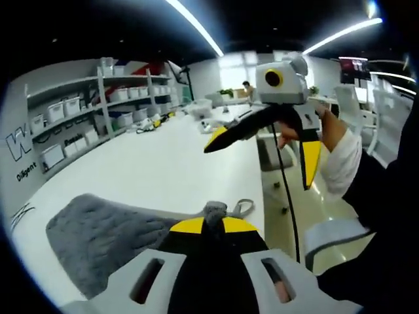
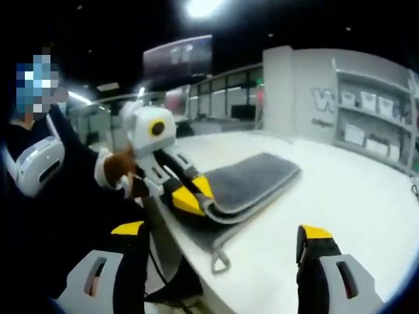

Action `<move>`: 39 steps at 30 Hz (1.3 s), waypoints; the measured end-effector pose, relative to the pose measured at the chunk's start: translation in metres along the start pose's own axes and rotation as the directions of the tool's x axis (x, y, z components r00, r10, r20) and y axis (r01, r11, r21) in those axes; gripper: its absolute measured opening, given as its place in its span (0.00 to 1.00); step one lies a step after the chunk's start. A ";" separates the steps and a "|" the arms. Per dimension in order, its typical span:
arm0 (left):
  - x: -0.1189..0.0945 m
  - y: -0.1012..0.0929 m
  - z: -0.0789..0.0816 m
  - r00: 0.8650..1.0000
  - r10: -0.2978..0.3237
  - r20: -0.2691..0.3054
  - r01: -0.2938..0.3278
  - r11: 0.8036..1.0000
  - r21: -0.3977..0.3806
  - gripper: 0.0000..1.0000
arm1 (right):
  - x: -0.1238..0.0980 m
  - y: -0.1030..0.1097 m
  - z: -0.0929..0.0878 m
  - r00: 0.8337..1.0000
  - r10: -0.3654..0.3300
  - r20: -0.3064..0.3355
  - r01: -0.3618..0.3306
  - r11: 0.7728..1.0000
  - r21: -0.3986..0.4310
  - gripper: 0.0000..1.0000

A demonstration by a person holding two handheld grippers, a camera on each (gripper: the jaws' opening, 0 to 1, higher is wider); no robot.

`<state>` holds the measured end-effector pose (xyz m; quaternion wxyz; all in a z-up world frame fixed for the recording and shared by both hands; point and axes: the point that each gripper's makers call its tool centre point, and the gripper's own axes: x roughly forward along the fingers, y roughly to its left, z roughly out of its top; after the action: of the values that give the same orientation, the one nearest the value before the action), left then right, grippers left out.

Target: Open the folded towel by lifting each exposed corner and separating the folded layers until the towel lies flat within the target outline without major curled edges

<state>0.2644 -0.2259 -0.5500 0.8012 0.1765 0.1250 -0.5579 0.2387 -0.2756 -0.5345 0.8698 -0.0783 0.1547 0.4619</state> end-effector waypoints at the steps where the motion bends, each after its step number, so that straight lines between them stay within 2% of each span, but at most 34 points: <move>1: -0.002 0.001 0.001 1.000 0.005 0.003 -0.005 1.000 -0.001 0.06 | 0.001 0.000 0.000 1.000 0.001 -0.002 -0.001 1.000 -0.001 0.96; 12: -0.034 0.015 0.008 0.996 0.073 0.049 -0.071 0.997 -0.036 0.05 | 0.006 -0.001 0.000 1.000 0.011 -0.013 -0.011 1.000 -0.004 0.95; 18: -0.050 0.026 0.005 0.992 0.107 0.065 -0.103 0.993 -0.061 0.05 | 0.009 0.001 0.001 1.000 0.013 -0.018 -0.013 1.000 -0.006 0.92; 25: -0.065 0.029 0.005 0.988 0.134 0.074 -0.129 0.989 -0.069 0.05 | 0.011 0.002 0.000 1.000 0.015 -0.025 -0.015 1.000 -0.002 0.91; 39: -0.101 0.041 0.004 0.971 0.209 0.118 -0.199 0.976 -0.094 0.05 | 0.015 0.003 -0.005 0.999 0.017 -0.051 -0.017 1.000 -0.004 0.88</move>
<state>0.2679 -0.1293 -0.5001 0.8672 0.1200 0.0777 -0.4771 0.2430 -0.2637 -0.5441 0.8615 -0.0906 0.1764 0.4674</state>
